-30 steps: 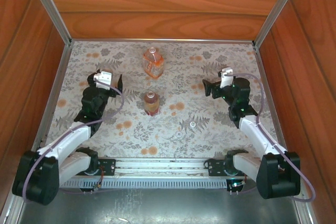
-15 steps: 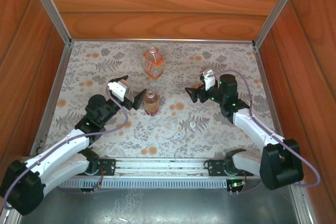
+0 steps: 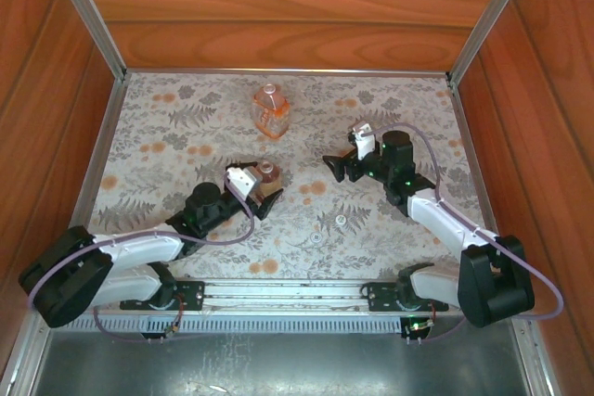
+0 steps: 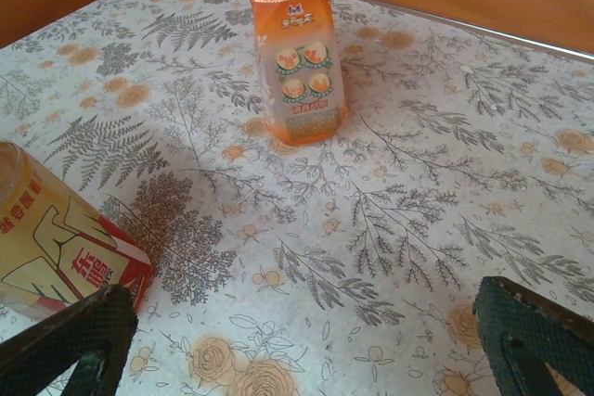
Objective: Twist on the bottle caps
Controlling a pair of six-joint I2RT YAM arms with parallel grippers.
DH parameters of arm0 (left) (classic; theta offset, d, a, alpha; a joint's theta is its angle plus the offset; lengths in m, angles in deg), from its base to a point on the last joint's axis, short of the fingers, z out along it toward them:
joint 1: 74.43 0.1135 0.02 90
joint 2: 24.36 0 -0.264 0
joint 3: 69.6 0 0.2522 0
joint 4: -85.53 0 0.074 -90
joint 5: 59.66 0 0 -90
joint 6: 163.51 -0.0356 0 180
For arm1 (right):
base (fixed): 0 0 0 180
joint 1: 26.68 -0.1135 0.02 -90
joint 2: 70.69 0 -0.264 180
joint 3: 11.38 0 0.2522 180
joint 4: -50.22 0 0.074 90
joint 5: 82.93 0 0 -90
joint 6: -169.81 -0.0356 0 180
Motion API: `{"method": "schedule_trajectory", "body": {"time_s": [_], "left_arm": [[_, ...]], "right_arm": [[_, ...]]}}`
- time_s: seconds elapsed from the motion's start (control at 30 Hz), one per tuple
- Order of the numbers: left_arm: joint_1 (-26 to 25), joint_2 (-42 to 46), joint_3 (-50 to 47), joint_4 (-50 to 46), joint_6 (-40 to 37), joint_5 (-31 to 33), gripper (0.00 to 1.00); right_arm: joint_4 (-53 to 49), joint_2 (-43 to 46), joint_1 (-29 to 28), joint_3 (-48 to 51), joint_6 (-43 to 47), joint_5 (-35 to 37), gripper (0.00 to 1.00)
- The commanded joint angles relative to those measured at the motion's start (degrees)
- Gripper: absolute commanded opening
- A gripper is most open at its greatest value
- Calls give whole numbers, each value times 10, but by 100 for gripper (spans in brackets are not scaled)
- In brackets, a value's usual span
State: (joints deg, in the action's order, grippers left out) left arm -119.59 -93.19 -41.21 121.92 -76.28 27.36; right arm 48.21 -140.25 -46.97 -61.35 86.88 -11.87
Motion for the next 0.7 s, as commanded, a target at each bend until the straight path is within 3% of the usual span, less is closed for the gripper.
{"method": "schedule_trajectory", "body": {"time_s": [0.0,0.23,0.33,0.5,0.67], "left_arm": [[0,-42,-6,86,-5,15,100],[23,-142,-19,208,20,3,100],[41,-212,-28,302,32,-28,100],[43,-285,-3,311,25,-68,100],[47,-297,-1,311,22,-61,99]], "right_arm": [[14,-2,-6,-10,3,0,100],[12,-2,-9,-7,3,-2,100],[12,-2,-9,-6,4,0,100],[8,-6,-9,-11,7,-1,100],[4,-4,-9,-11,8,3,100]]}}
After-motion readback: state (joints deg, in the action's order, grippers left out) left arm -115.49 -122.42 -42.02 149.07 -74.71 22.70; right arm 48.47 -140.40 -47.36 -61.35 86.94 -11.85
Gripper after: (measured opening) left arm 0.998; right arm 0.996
